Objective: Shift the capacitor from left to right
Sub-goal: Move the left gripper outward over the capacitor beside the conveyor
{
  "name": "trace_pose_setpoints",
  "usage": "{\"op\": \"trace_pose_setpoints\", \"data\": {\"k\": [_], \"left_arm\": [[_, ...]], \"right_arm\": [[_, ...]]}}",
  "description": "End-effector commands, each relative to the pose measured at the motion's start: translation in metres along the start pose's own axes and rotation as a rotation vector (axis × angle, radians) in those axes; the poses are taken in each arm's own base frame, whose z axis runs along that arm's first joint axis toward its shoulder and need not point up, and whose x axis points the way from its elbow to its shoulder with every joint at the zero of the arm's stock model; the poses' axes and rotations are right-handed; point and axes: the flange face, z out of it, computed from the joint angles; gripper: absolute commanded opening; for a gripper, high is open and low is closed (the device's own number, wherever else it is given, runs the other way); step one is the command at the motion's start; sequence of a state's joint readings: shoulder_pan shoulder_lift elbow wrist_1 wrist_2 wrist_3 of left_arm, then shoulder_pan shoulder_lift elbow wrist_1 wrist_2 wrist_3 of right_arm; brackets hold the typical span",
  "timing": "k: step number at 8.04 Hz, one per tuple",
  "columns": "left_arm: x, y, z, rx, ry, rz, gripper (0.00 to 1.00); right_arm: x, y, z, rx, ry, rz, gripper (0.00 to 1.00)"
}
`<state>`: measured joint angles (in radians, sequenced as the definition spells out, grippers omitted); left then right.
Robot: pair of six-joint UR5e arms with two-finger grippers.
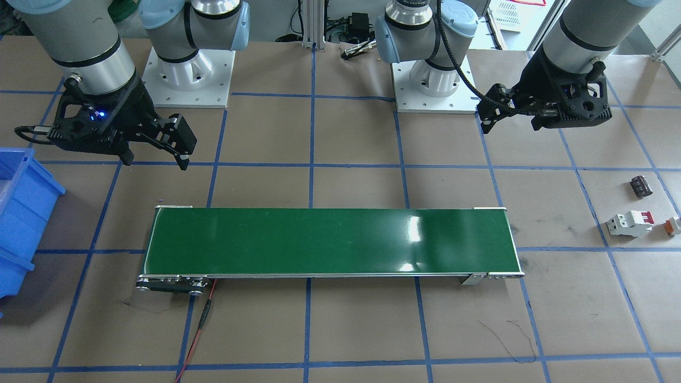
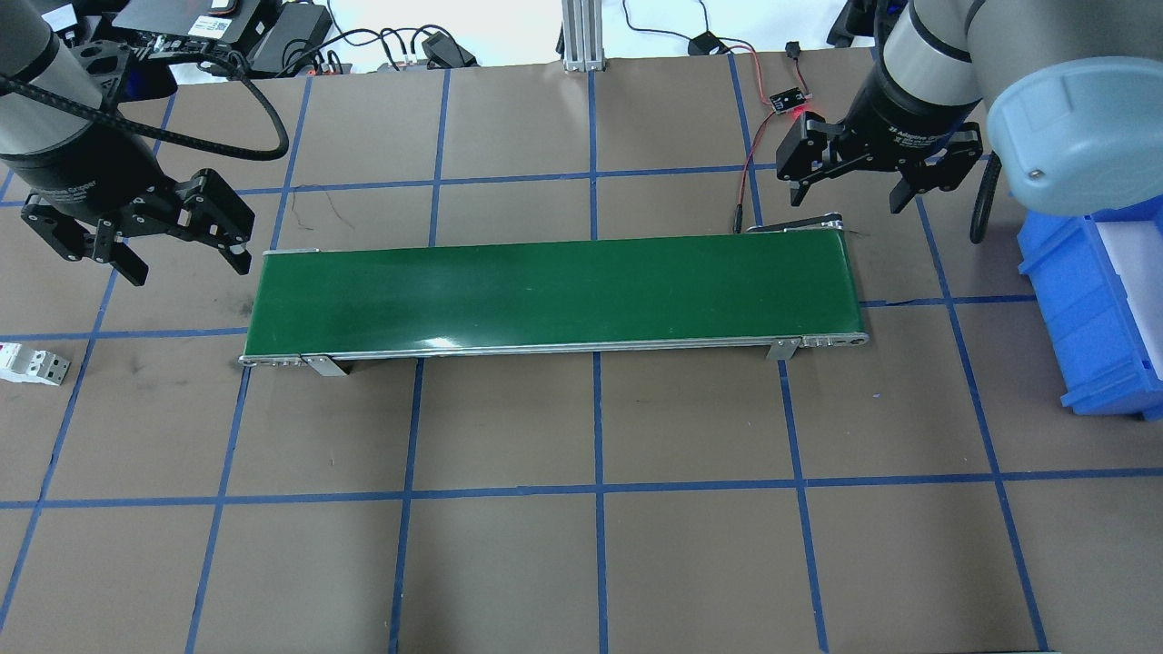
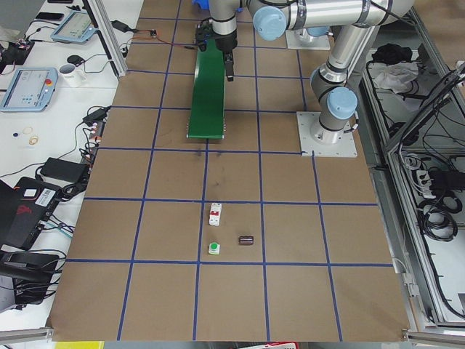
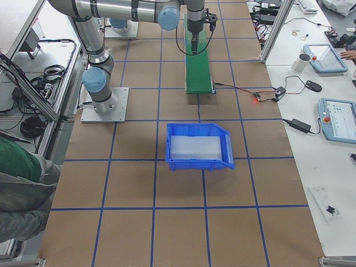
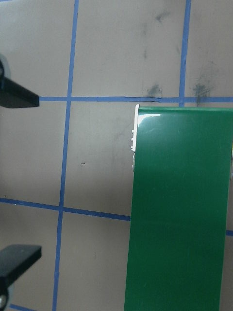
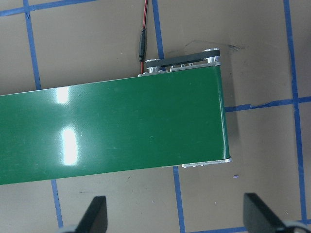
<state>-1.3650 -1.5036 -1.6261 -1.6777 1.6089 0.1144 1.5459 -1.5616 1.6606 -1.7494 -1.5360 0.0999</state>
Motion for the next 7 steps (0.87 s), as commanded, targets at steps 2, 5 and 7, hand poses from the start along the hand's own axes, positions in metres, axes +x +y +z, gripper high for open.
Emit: {"op": "trace_pose_setpoints", "data": {"k": [2,5,7], "left_arm": [[0.0,0.003,-0.002,0.003,-0.002,-0.004,1.0],[0.0,0.005,-0.002,-0.008,-0.004,-0.003,1.0],[-0.012,-0.004,-0.004,0.003,-0.017,0.007,1.0]], "right_arm": [[-0.001,-0.005,-0.019,0.029,-0.003,-0.009,1.0],[-0.001,-0.005,-0.016,0.019,0.001,-0.007,1.0],[-0.001,-0.005,-0.015,0.016,0.001,-0.004,1.0]]}}
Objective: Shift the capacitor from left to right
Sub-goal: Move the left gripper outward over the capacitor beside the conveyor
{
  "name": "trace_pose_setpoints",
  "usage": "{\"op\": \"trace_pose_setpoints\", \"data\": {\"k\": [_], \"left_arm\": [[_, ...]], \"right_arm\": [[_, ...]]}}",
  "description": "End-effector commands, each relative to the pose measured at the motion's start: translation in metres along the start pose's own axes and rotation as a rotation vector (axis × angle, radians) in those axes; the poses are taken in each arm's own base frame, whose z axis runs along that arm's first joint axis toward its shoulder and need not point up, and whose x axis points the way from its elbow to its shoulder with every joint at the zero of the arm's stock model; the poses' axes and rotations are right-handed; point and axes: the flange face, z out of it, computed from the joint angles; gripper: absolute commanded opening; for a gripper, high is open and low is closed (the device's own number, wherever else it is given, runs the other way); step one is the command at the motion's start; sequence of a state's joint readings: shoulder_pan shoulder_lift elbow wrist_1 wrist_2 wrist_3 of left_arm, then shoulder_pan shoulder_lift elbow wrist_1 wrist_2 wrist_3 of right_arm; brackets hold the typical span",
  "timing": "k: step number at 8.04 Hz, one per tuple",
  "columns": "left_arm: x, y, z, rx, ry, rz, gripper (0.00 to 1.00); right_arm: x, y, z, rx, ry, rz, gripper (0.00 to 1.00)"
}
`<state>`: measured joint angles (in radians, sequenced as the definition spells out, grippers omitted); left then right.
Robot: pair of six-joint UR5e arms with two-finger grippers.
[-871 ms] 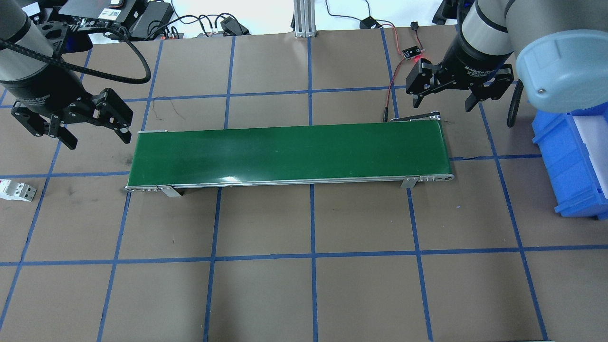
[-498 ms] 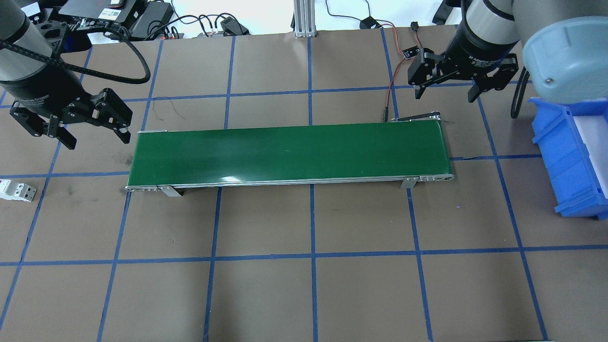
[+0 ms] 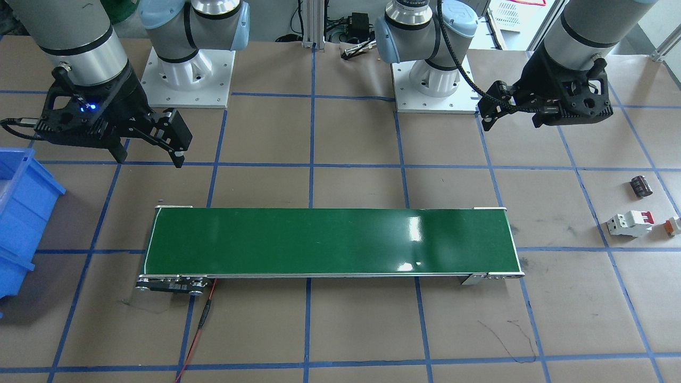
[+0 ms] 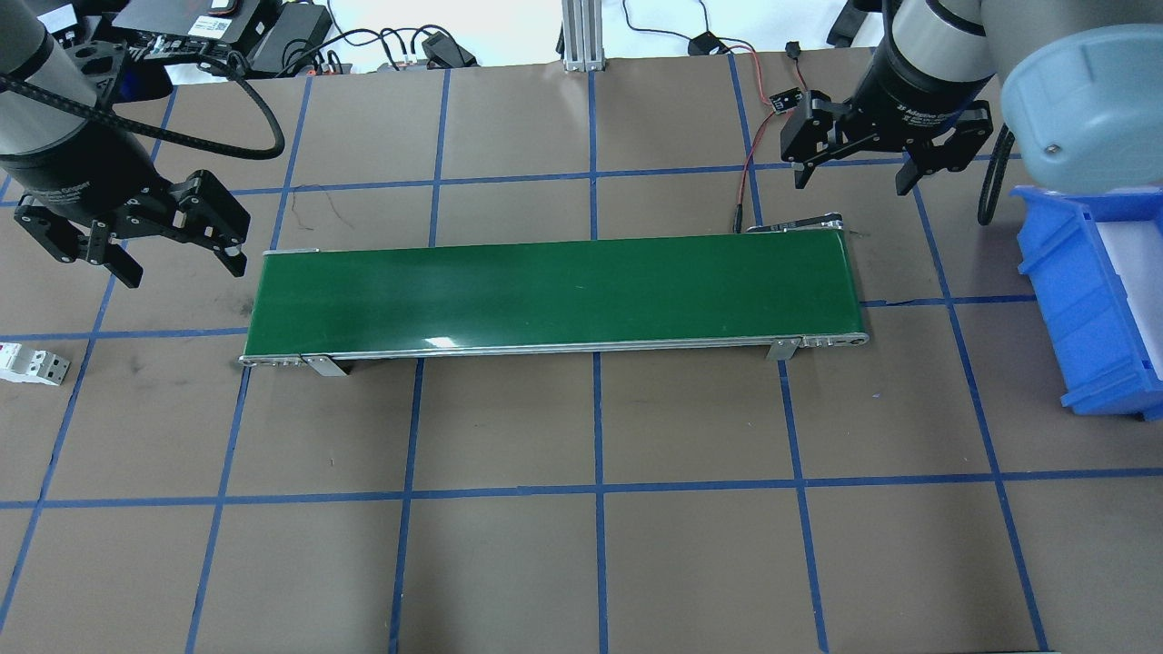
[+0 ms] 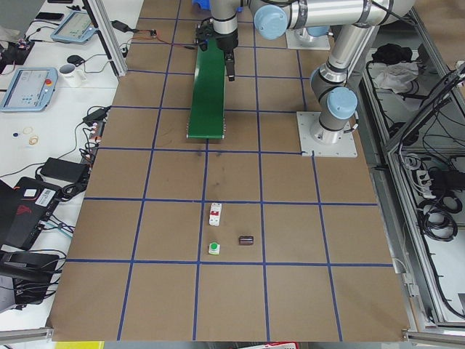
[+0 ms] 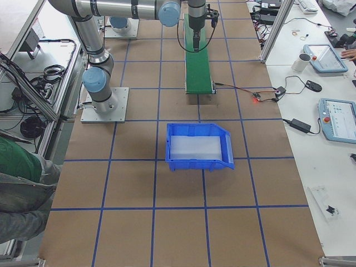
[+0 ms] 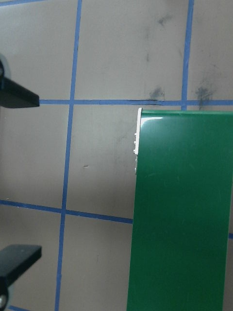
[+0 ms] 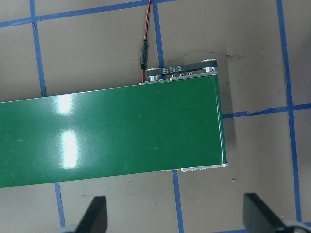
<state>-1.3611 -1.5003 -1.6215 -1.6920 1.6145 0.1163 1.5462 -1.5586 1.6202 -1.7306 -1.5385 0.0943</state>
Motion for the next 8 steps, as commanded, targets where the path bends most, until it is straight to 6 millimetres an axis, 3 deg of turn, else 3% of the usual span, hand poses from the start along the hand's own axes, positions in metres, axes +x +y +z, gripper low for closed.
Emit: {"op": "trace_pose_setpoints", "data": {"k": [1,3,5,8], "left_arm": [[-0.026,-0.018,-0.017,0.134,-0.063,0.018,1.0],[-0.102,-0.028,-0.017,0.192,-0.075,-0.126,1.0],[-0.139,-0.024,-0.013,0.168,-0.081,-0.178,1.0],[-0.241,-0.021,0.009,0.103,-0.179,-0.183,1.0]], "right_arm": [[0.0,0.0,0.001,-0.003,0.003,0.004,1.0],[0.001,0.001,-0.001,0.001,0.006,0.005,1.0],[0.002,0.0,0.0,0.004,0.021,0.004,1.0],[0.003,0.0,0.004,-0.001,0.022,0.008,1.0]]}}
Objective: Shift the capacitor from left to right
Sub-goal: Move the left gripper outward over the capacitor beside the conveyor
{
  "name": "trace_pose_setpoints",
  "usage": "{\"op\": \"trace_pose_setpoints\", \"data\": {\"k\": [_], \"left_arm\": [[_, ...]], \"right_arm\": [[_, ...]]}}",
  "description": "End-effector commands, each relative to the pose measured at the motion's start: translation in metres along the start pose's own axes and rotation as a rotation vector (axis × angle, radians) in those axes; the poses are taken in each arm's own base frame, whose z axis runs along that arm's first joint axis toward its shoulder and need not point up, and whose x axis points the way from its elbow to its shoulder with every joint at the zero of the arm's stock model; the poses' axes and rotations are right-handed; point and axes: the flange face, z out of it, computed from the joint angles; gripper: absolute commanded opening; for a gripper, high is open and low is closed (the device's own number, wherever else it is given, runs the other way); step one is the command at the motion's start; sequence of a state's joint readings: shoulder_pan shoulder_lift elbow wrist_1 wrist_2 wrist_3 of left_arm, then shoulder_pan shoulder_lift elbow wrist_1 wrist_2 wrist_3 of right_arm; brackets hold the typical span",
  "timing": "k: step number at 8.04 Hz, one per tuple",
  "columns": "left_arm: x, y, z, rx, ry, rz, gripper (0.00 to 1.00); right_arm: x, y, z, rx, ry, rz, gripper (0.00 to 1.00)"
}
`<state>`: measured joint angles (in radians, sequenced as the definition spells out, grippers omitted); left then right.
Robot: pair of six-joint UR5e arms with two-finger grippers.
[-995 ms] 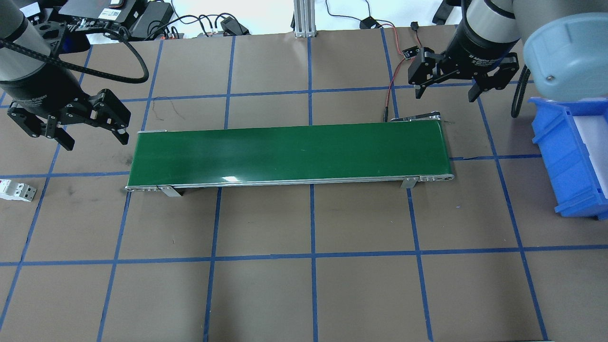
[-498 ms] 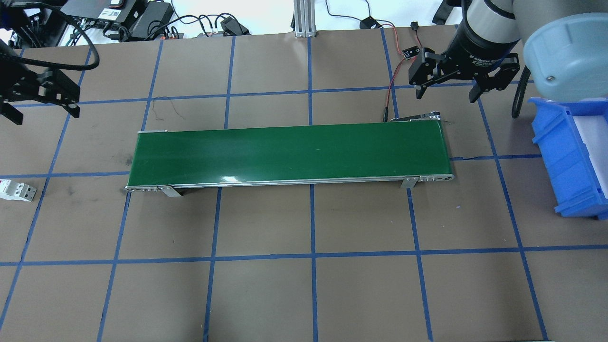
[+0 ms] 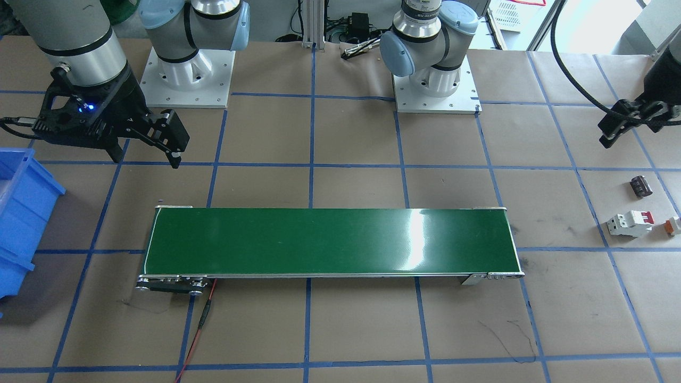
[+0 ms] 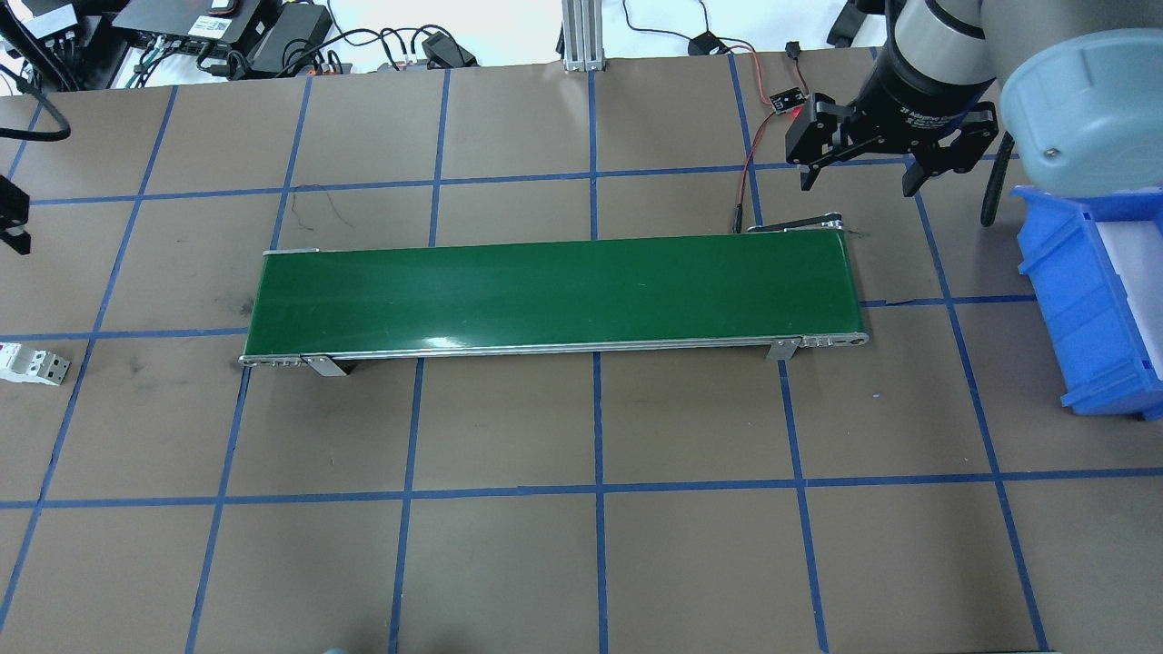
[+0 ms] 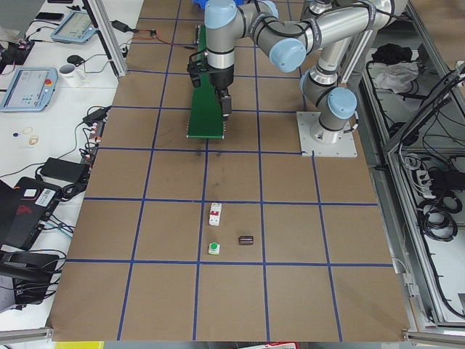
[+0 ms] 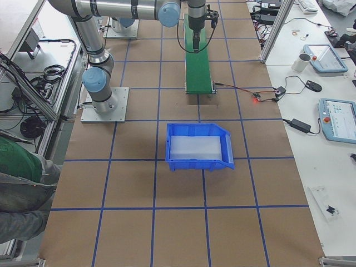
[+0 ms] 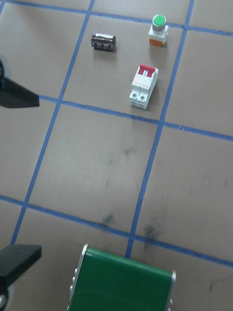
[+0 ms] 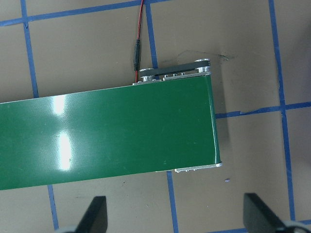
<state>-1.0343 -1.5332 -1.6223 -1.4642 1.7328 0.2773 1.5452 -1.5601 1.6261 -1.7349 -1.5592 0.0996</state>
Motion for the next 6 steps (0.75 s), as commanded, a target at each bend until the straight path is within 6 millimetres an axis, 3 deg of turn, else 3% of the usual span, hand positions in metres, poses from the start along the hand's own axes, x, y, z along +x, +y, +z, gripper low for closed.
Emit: {"op": "trace_pose_setpoints", "data": {"k": [1,2,3,5,6], "left_arm": [[-0.115,-0.014,0.048,-0.021,-0.052,0.001,1.0],[-0.162,-0.014,0.073,-0.025,-0.054,-0.004,1.0],[-0.188,-0.021,0.102,-0.038,-0.052,0.022,1.0],[-0.218,-0.034,0.147,-0.049,-0.048,0.057,1.0],[-0.223,-0.035,0.162,-0.075,-0.038,0.085,1.0]], "right_arm": [[0.0,0.0,0.002,-0.003,0.0,0.004,1.0],[0.0,0.0,0.002,-0.003,0.0,0.004,1.0],[0.0,0.001,0.003,-0.006,0.001,0.004,1.0],[0.0,0.001,0.003,-0.005,0.001,0.002,1.0],[0.001,0.001,0.003,-0.007,0.003,0.002,1.0]]}}
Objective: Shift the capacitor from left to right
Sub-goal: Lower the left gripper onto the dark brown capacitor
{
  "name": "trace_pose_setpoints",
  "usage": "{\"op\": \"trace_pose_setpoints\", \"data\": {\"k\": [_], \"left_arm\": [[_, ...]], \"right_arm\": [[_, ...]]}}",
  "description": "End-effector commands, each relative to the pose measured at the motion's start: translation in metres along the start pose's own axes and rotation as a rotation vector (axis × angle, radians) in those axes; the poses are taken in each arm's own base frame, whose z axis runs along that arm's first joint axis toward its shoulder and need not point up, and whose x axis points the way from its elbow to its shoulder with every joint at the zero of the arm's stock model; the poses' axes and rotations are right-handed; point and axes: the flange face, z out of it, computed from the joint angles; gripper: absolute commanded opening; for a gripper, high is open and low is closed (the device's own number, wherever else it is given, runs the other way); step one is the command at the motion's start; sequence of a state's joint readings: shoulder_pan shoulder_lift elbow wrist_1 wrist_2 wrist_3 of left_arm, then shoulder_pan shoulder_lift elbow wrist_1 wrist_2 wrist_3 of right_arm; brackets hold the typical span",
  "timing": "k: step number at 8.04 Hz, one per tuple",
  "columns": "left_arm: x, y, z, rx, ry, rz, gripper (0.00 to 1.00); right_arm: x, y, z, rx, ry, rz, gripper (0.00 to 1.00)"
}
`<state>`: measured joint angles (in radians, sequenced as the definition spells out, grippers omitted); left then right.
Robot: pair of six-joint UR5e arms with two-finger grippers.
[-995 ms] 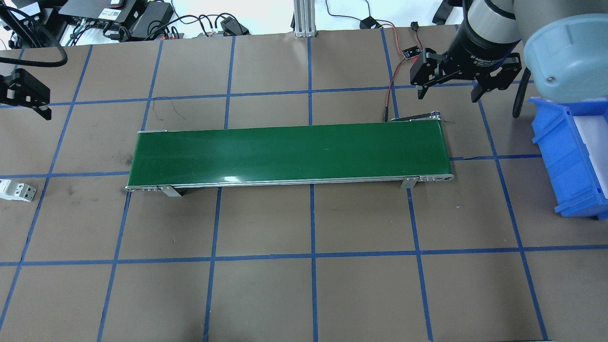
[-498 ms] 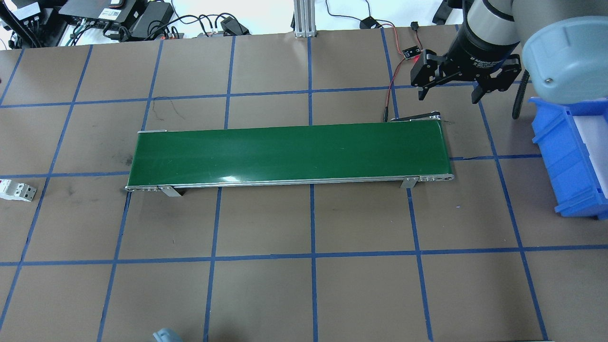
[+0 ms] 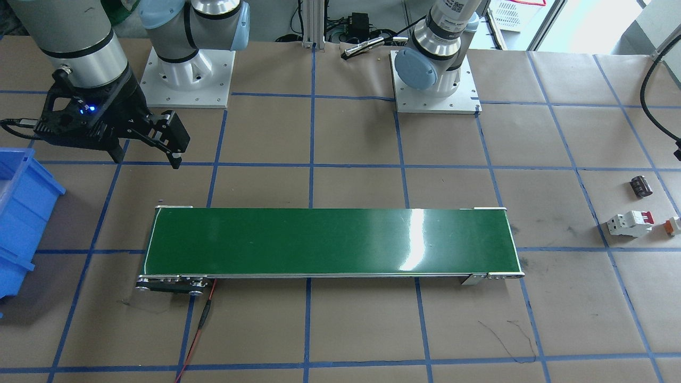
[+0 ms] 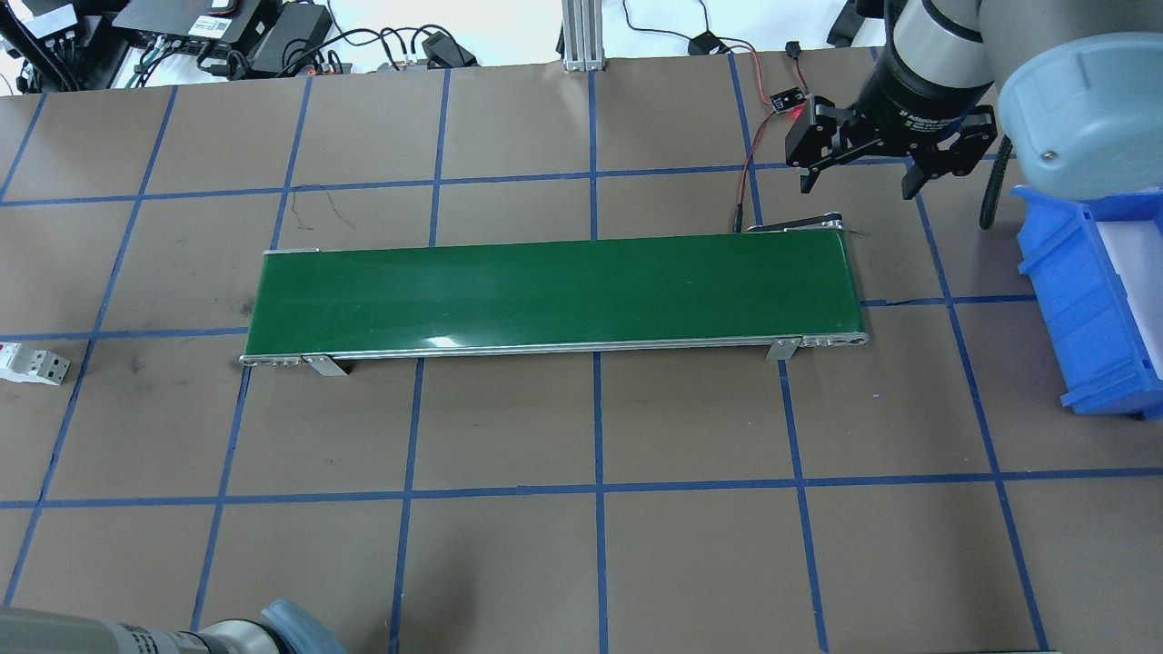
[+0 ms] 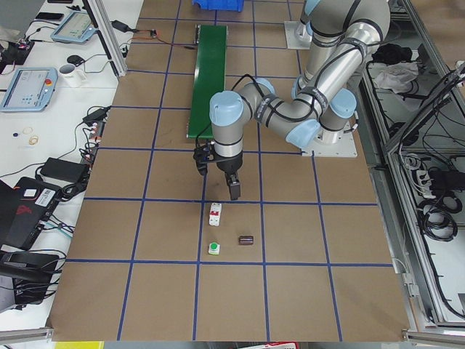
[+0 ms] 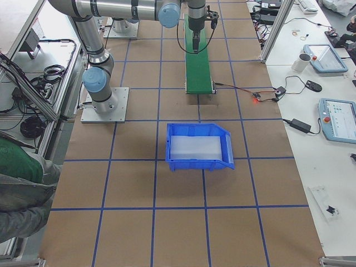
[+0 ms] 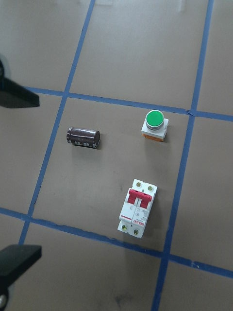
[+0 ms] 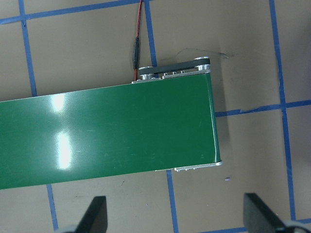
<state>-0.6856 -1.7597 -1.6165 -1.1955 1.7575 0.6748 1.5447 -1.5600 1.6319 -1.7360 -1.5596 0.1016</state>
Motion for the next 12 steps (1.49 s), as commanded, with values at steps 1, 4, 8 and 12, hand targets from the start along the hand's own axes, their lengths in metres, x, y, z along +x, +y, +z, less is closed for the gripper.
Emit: {"op": "trace_pose_setpoints", "data": {"k": [1,4,8,12], "left_arm": [[-0.02,-0.005,0.048,-0.058,0.019,0.13,1.0],[-0.055,0.008,0.095,-0.081,0.044,0.151,1.0],[-0.089,0.028,0.158,-0.112,0.091,0.184,1.0],[-0.1,0.031,0.21,-0.006,0.107,0.177,1.0]], "right_arm": [[0.002,0.0,0.0,-0.001,0.016,-0.005,1.0],[0.002,-0.001,0.001,0.001,0.02,-0.008,1.0],[0.002,0.001,0.001,-0.004,0.018,0.001,1.0],[0.002,0.0,-0.001,0.011,0.016,0.001,1.0]]}}
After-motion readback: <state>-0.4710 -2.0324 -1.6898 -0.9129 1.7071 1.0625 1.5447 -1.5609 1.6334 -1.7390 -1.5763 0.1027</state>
